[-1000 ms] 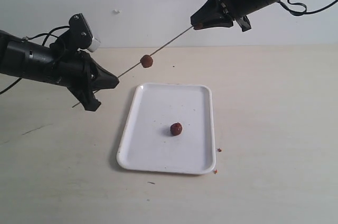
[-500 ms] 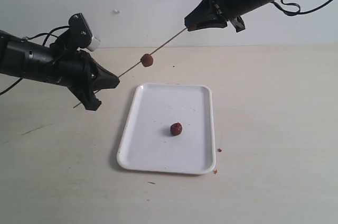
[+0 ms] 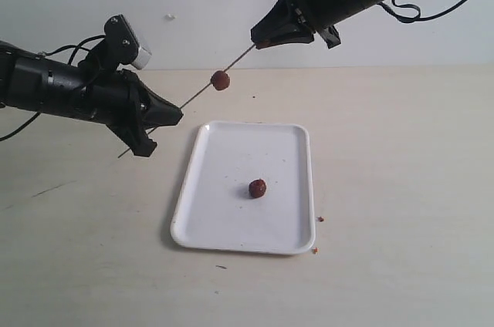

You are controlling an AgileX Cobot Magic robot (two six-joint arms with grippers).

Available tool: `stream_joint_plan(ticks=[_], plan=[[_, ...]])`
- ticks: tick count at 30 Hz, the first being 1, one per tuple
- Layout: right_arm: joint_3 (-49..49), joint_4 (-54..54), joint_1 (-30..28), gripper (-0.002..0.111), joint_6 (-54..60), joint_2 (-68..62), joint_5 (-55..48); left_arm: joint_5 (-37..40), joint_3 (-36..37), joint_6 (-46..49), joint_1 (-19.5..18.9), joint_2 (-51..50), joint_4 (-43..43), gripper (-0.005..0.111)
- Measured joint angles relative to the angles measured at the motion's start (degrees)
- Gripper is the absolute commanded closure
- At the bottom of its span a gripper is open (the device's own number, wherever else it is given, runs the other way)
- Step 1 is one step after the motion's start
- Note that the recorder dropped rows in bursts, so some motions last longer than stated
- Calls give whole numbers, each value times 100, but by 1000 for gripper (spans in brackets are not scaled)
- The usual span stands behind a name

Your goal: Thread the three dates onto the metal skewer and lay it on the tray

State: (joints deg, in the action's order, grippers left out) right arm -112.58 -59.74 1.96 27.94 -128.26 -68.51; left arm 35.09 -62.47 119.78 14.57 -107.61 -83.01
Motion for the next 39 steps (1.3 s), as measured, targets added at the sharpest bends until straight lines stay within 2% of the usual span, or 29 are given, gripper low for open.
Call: stream_joint_plan(ticks=[20, 23, 29, 31, 34, 39], plan=[[0, -11, 278, 97, -11, -118, -20, 123, 0, 13, 44, -11, -366, 107], [0, -1, 278, 87, -11, -118, -20, 123, 0, 13, 44, -11, -397, 107], [0, 113, 278, 52, -22, -118, 11, 171, 0, 13, 44, -11, -473, 107], [0, 174, 282, 45, -22, -127, -45, 188, -23, 13, 44, -11, -613, 107], [0, 296, 333, 40, -22, -161, -98, 252, -52, 13, 65, -1, -768, 107], [0, 428, 333, 40, -22, -175, -126, 273, -65, 13, 78, -1, -828, 107]])
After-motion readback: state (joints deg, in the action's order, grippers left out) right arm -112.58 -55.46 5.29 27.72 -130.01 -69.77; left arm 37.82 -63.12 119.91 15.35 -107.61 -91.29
